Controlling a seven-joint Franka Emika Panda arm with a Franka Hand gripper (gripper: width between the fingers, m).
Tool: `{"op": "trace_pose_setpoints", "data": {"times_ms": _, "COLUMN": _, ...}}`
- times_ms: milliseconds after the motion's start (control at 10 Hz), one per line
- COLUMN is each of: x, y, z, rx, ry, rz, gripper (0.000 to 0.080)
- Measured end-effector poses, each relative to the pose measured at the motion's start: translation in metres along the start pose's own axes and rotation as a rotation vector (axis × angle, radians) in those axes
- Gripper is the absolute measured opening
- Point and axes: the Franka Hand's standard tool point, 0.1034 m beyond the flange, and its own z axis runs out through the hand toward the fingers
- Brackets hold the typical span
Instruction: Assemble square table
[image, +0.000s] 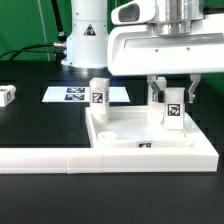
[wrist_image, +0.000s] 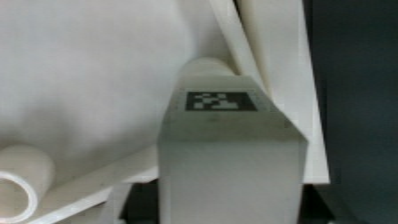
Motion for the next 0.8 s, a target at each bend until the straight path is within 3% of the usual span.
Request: {"op": "trace_pose_setpoints", "data": {"times_ms": 800, "x": 0.0009, "y": 0.0041, "z": 0.0008, "rx": 0.003, "ry": -0.010, "rz": 0.503, "gripper": 0.0291}}
